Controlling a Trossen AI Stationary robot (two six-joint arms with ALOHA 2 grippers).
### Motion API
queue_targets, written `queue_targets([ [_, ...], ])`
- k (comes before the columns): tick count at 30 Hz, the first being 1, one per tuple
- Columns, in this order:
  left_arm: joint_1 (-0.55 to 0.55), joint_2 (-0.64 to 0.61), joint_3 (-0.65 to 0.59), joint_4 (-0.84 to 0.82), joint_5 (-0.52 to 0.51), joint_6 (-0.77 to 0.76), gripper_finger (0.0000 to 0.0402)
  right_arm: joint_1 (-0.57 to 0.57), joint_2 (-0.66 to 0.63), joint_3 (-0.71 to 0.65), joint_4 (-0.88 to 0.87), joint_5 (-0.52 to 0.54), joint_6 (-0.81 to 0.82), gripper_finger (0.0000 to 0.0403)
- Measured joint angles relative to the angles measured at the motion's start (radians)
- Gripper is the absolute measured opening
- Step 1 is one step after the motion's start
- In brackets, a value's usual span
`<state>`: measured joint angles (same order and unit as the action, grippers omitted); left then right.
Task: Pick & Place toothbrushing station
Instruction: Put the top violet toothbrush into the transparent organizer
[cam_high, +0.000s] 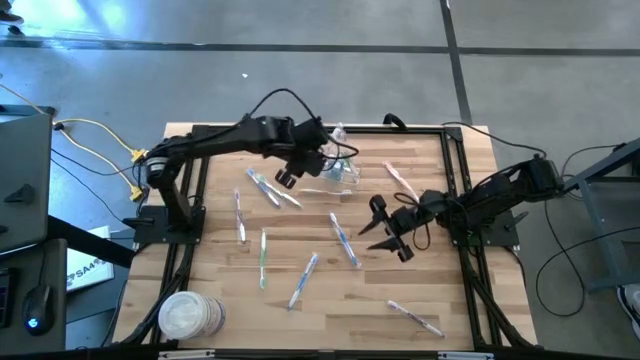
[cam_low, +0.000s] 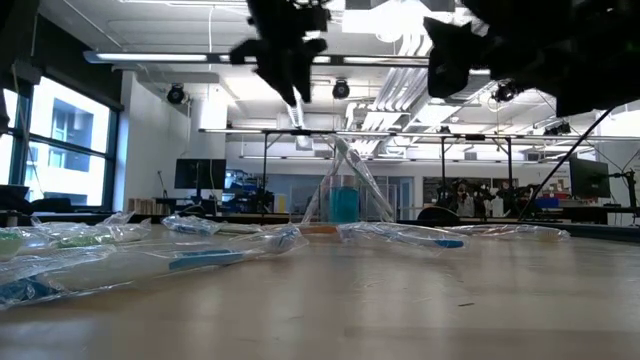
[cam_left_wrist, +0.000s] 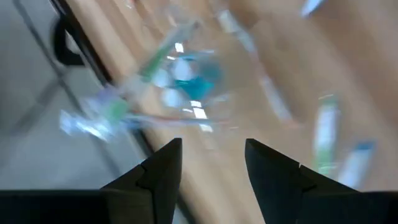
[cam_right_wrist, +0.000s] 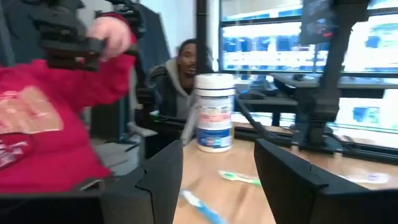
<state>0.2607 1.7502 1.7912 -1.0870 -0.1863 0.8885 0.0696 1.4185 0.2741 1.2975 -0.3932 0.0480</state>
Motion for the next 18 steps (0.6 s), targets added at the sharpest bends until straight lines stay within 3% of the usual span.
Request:
queue_targets([
  [5,0.004,-0.067,0.000,-0.142,0.271,-0.257,0.0173,-0.088,0.000,0.000,-0.013,0.015,-0.045,0.0191],
  [7,0.014,-0.080,0.000,-0.196,0.414,-0.266,0.0173,-0.107,-0.005,0.000,-0.053,0.093,-0.123,0.0191],
  [10,0.014,-0.082,0.000,-0.273,0.622,-0.254,0.0173,-0.121,-0.046,0.000,-0.191,0.308,-0.223,0.0191],
  [14,0.013,-0.082,-0.001,-0.334,0.637,-0.273,0.0173,-0.123,-0.149,0.023,-0.473,0.565,-0.254,0.0191],
  [18,0.014,-0.082,-0.024,-0.329,0.560,-0.359,0.0173,-0.113,-0.284,0.078,-0.739,0.601,-0.193,0.0191],
])
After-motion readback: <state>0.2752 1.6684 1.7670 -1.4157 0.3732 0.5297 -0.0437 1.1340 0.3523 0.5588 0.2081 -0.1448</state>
